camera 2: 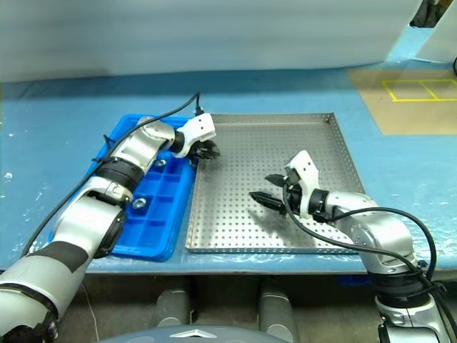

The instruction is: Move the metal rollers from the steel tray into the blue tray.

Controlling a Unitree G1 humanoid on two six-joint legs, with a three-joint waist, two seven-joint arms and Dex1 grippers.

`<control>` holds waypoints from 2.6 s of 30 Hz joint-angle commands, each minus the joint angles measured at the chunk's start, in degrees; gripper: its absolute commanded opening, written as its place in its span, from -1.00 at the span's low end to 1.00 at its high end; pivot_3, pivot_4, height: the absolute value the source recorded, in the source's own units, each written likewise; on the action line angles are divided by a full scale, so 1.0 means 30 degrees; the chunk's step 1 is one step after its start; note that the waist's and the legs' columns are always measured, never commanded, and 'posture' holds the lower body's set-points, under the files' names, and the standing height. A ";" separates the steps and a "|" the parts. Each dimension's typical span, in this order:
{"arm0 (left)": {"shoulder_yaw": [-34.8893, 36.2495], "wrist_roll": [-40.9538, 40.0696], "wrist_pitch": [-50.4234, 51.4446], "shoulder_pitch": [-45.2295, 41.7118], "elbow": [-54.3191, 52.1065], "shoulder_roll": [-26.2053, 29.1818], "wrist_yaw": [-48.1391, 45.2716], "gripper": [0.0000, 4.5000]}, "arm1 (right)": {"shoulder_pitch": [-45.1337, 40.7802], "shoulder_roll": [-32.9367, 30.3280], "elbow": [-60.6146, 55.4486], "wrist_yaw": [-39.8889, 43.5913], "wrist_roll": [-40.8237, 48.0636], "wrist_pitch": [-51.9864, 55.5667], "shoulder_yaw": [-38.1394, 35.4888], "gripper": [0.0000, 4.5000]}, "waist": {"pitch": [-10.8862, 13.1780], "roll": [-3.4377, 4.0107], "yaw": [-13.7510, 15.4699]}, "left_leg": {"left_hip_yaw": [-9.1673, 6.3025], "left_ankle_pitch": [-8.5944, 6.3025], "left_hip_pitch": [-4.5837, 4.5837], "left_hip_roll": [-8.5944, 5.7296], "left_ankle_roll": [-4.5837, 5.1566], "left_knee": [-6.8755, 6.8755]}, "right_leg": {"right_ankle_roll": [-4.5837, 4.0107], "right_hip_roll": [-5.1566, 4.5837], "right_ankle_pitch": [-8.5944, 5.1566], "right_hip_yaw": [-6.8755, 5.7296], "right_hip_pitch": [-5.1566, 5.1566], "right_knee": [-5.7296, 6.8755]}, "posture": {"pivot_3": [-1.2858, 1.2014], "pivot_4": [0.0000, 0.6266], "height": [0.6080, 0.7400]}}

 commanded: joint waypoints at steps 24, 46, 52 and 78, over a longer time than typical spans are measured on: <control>0.5614 -0.7206 1.3374 1.2054 -2.5345 0.5780 0.3693 -0.52 | -0.7433 0.3342 0.7975 0.5807 -0.2537 -0.4875 0.3706 0.61 | 0.0010 0.0015 0.1562 | -0.0021 0.0052 -0.0030 0.0031 -0.0089 -0.0077 | -0.0032 0.0004 -0.0020 -0.0066 -0.0058 0.0031 | 0.30 -0.52 1.00; 1.1254 -0.9216 1.4841 2.1506 -3.3029 0.4738 0.9448 -0.52 | -1.0375 0.5905 1.3377 0.9406 -0.4831 -0.7395 0.4872 0.61 | 0.0012 0.0013 0.3611 | -0.0083 0.0027 -0.0106 0.0060 -0.0044 -0.0072 | -0.0056 0.0014 -0.0039 -0.0088 -0.0093 0.0030 | 0.50 -0.52 1.00; 1.0849 -0.8769 1.3983 2.3105 -3.2995 0.4052 1.1043 -0.52 | -1.0643 0.6256 1.4004 0.9826 -0.5268 -0.7752 0.4920 0.61 | 0.0013 0.0015 0.4539 | -0.0095 0.0028 -0.0106 0.0094 -0.0048 -0.0071 | -0.0054 0.0040 -0.0040 -0.0042 -0.0090 0.0035 | 0.52 -0.52 1.00; 0.7908 -0.7779 1.2529 2.2223 -2.9728 0.4222 1.3035 -0.52 | -1.0228 0.6003 1.3312 0.9585 -0.5575 -0.7432 0.4486 0.61 | 0.0011 0.0017 0.5812 | -0.0095 0.0054 -0.0070 0.0171 -0.0099 -0.0059 | -0.0056 0.0120 -0.0037 -0.0029 -0.0080 0.0071 | 0.48 -0.52 1.00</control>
